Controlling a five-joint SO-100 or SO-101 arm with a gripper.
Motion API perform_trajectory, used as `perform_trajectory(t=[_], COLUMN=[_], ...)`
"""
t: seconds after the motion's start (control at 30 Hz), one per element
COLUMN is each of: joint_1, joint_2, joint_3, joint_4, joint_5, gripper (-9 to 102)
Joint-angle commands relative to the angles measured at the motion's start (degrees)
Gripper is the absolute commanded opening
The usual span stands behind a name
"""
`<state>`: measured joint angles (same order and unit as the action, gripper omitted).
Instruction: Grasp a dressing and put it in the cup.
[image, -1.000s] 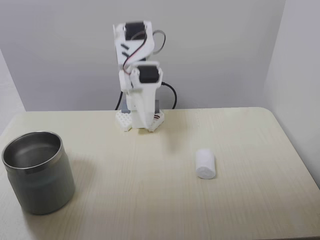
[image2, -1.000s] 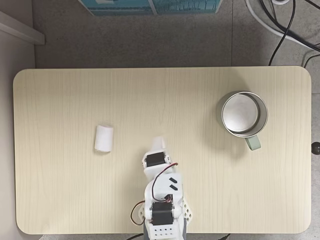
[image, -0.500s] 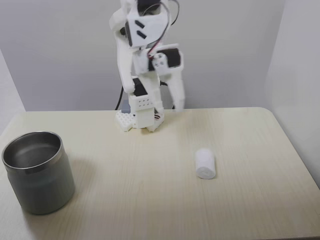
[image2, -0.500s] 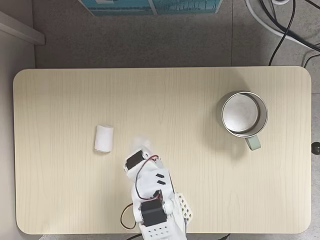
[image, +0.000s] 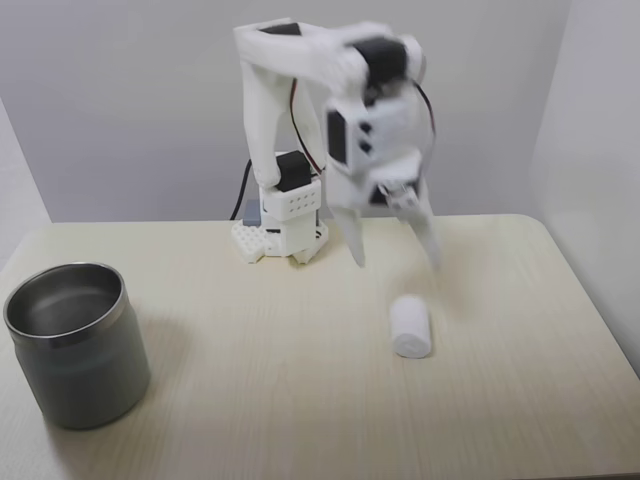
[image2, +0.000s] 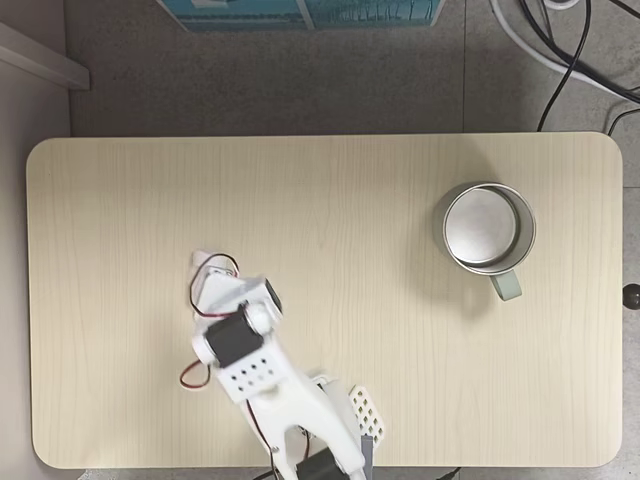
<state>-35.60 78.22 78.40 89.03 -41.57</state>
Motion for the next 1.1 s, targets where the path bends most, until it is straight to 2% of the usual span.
perform_trajectory(t=[0.0, 0.7, 0.83, 0.9, 1.07], joint_1=[-0.62, -5.27, -5.80, -5.89, -5.89], joint_2=[4.66, 22.50, 22.94, 22.94, 22.59], joint_3=[2.46, -8.35, -8.44, -8.44, -8.53], joint_4=[-3.34, -21.97, -22.50, -22.50, -23.47], joint_5=[-0.26, 1.58, 2.02, 2.02, 3.43], gripper=[32, 32, 30, 24, 1])
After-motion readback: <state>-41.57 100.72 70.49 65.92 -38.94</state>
